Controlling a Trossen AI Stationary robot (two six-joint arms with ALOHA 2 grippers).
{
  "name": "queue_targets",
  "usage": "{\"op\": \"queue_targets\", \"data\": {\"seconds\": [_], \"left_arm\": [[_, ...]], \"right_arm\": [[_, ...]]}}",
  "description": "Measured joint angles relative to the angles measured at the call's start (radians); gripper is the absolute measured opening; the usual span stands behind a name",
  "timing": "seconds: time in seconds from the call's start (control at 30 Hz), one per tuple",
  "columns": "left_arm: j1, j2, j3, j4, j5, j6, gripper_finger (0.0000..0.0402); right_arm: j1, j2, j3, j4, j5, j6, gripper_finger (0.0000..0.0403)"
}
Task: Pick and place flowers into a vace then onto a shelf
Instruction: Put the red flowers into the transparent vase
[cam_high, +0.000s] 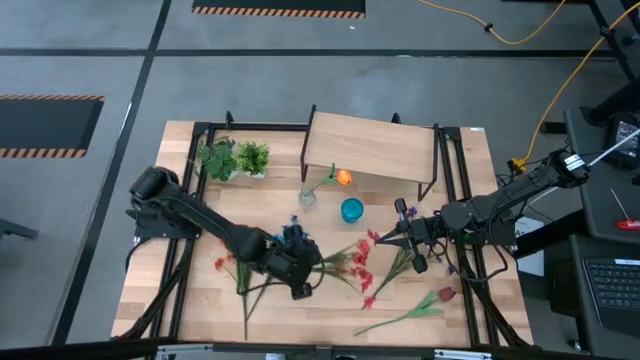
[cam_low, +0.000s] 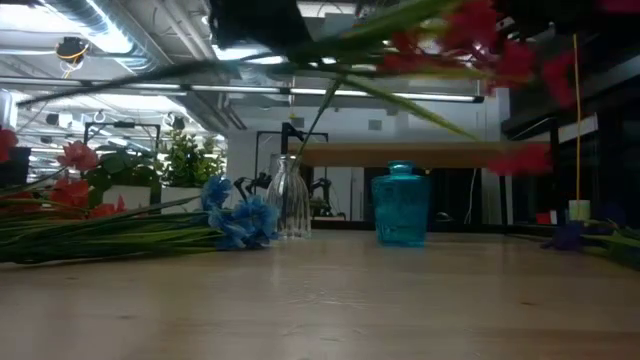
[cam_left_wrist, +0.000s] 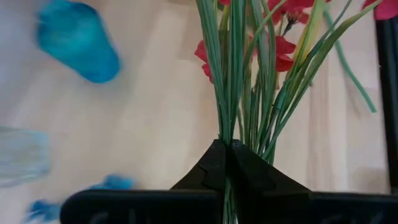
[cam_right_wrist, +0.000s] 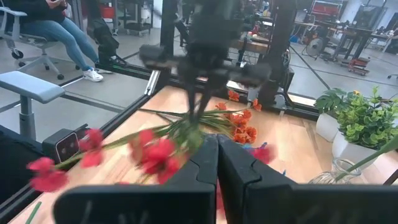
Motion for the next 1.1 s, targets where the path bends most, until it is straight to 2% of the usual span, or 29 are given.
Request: {"op": "queue_targets", "data": {"seconds": [0.13, 0.27, 0.5, 0.8, 0.97, 1.1], "left_arm": [[-0.006, -0.072, -0.005, -0.069, -0.085, 0.007, 0.0004], [-0.017, -0.139, -0.048, -0.065, -0.149, -0.002, 0.0004], [-0.037, -0.222, -0.195, 0.085, -0.204, 0.012, 0.0004], [-0.035, -0.359, -0.412, 0.406, -0.332, 0.140, 0.0004], [-0.028, -0.446, -0.547, 0.702, -0.368, 0.266, 0.0004], [-0.009, -0.476, -0.654, 1.001, -0.431, 0.378, 0.0004]], "right_arm": [[0.000, 0.000, 0.000, 0.000, 0.000, 0.000, 0.0007], [0.000, 0.000, 0.000, 0.000, 0.000, 0.000, 0.0007], [0.000, 0.000, 0.000, 0.000, 0.000, -0.003, 0.0007], [0.000, 0.000, 0.000, 0.000, 0.000, -0.003, 0.0007], [0.000, 0.000, 0.000, 0.002, 0.000, -0.003, 0.0007], [0.000, 0.000, 0.000, 0.007, 0.000, -0.003, 0.0007]]}}
